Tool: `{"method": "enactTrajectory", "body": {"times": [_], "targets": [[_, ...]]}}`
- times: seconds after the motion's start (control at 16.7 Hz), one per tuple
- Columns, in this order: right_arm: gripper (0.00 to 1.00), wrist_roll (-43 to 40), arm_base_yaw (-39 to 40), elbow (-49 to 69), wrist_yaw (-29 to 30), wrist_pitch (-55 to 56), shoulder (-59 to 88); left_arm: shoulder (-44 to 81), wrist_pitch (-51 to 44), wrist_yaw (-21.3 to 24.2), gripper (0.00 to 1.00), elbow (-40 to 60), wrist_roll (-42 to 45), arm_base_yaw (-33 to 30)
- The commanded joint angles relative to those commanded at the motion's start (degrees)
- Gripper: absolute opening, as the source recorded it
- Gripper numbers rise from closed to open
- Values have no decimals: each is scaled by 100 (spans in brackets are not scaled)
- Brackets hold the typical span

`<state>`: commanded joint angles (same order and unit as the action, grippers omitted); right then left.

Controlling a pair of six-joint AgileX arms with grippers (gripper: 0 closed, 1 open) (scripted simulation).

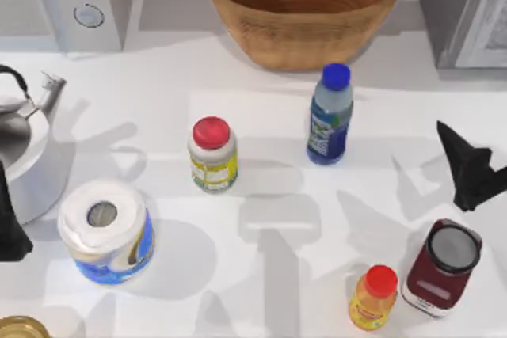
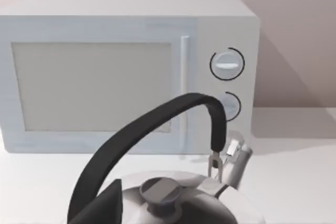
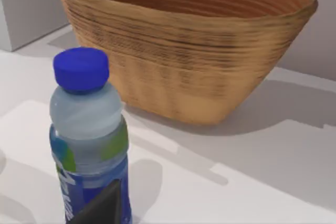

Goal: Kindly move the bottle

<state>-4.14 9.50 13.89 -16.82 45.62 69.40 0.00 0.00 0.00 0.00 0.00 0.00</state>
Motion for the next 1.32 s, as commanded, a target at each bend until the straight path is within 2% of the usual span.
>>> {"method": "enactTrajectory", "body": {"times": [0.3,0.6,1.08,1.32], "targets": [[100,-118,348,584,-614,1707,2562,0,0,0,100,0,0,0],[100,-193,558,895,-986,2710,3947,0,0,0,100,0,0,0],[100,-199,559,920,-1026,2828,4118,0,0,0,100,0,0,0],[100,-161,704,1436,-908,2616,4357,0,0,0,100,0,0,0]]}}
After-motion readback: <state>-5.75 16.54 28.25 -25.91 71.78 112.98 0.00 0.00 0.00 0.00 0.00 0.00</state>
